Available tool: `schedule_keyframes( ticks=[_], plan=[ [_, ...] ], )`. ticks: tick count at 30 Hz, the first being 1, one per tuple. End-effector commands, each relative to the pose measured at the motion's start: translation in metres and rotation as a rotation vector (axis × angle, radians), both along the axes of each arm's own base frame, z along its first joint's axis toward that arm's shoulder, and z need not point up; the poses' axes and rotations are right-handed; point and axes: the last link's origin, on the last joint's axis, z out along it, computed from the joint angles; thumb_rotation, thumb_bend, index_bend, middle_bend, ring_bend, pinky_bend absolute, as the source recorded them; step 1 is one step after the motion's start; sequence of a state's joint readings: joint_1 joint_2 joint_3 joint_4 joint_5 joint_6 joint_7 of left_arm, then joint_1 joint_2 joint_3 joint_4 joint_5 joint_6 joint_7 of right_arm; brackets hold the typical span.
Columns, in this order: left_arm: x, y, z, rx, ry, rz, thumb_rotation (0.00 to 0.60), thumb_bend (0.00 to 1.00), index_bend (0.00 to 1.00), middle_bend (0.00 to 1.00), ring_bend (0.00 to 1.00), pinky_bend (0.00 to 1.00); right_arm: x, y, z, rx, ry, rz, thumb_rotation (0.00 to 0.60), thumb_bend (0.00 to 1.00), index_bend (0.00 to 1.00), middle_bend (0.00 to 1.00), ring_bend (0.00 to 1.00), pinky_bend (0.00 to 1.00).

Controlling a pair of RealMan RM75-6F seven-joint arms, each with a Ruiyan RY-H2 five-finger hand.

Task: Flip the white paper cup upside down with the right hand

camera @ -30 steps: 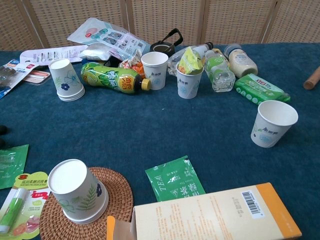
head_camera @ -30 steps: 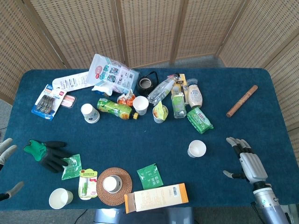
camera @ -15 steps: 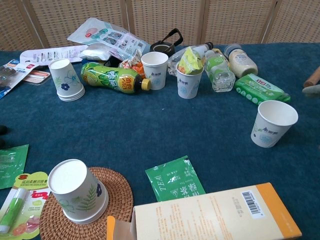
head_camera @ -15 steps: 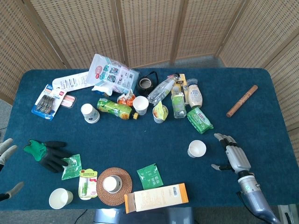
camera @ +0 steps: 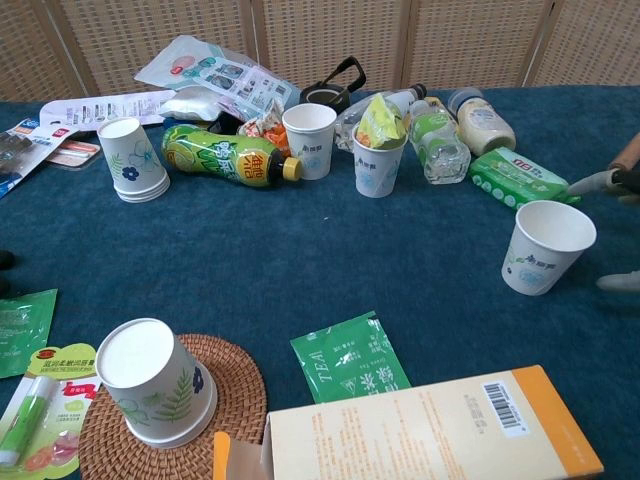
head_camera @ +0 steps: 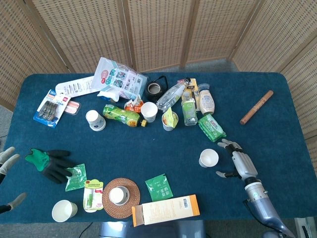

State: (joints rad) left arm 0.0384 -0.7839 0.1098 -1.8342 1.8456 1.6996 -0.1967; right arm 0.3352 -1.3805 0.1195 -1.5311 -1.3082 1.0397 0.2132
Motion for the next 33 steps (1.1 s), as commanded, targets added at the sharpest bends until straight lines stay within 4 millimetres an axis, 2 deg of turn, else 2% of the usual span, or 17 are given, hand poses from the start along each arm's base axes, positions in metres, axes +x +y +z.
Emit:
schedule_keyframes(
  ticks=[1, 10, 18, 33],
  plan=[
    [0.000, 0.000, 0.000, 0.001, 0.000, 0.000, 0.600, 0.27, 0.00, 0.00, 0.00, 0.00, 0.002, -0.002, -0.002, 0.005, -0.008, -0.001, 0.600, 0.00, 0.21, 0.00, 0.00, 0.00],
    [0.000, -0.001, 0.001, 0.003, -0.002, -0.001, 0.600, 0.27, 0.00, 0.00, 0.00, 0.00, 0.008, -0.008, -0.007, 0.009, -0.019, -0.012, 0.600, 0.00, 0.23, 0.00, 0.00, 0.00],
    [-0.001, -0.001, 0.002, 0.005, -0.004, -0.001, 0.600, 0.27, 0.00, 0.00, 0.00, 0.00, 0.016, -0.010, -0.012, 0.017, -0.041, -0.017, 0.600, 0.00, 0.29, 0.00, 0.00, 0.00],
    [-0.001, -0.002, 0.003, 0.006, -0.007, -0.004, 0.600, 0.27, 0.00, 0.00, 0.00, 0.00, 0.022, -0.015, -0.014, 0.012, -0.068, -0.054, 0.600, 0.13, 0.37, 0.00, 0.00, 0.00]
  ],
)
